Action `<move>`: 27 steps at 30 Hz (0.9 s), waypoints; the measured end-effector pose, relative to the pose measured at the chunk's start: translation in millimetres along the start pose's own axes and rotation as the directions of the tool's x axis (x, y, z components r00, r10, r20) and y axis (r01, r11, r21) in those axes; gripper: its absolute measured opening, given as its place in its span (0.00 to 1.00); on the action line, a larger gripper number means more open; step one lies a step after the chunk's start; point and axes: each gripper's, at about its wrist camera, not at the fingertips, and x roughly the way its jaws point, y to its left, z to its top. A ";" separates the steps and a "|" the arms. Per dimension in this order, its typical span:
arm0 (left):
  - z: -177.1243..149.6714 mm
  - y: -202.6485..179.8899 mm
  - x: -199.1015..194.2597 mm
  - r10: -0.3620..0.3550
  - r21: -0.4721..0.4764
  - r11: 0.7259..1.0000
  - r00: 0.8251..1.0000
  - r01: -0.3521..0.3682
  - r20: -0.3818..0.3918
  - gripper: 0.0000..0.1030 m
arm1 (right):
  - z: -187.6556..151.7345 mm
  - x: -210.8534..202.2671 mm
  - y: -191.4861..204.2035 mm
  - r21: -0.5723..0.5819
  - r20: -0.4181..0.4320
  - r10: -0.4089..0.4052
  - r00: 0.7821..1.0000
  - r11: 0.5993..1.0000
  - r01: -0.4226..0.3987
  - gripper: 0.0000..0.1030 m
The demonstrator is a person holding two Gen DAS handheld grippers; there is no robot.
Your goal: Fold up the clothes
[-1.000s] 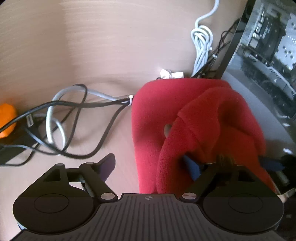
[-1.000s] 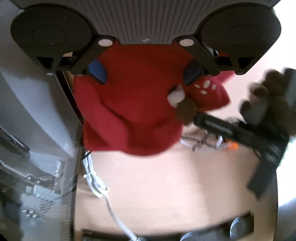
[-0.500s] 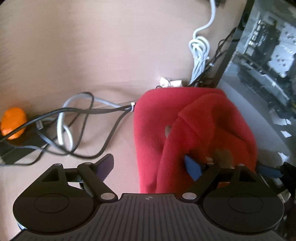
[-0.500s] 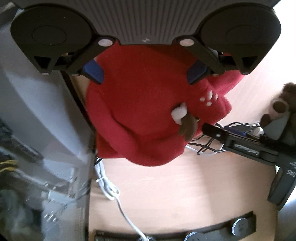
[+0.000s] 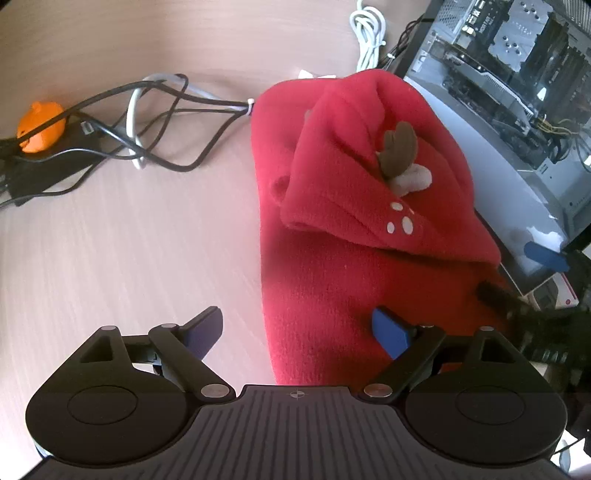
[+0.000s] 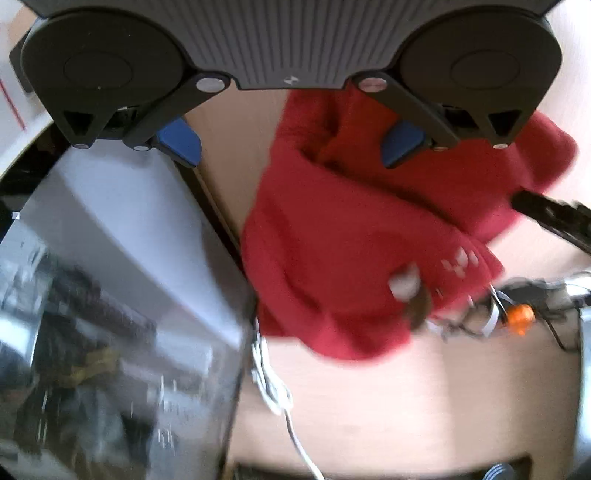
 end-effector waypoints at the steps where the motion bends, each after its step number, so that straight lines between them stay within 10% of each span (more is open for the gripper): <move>1: 0.1 0.1 0.8 0.005 0.003 1.000 1.000 -0.005 0.000 0.90 | -0.6 3.6 -0.2 0.006 -0.003 0.002 1.000 1.000 -0.002 1.00; 14: 1.3 -2.4 18.8 0.072 0.004 0.997 0.997 -0.072 0.004 0.94 | 2.8 24.0 0.3 0.053 0.000 0.001 1.000 0.999 -0.001 1.00; 27: -81.5 -29.4 -88.2 0.115 0.029 0.991 0.954 -0.127 0.276 0.98 | -69.1 -119.9 57.9 0.334 0.074 -0.045 0.996 0.943 0.018 1.00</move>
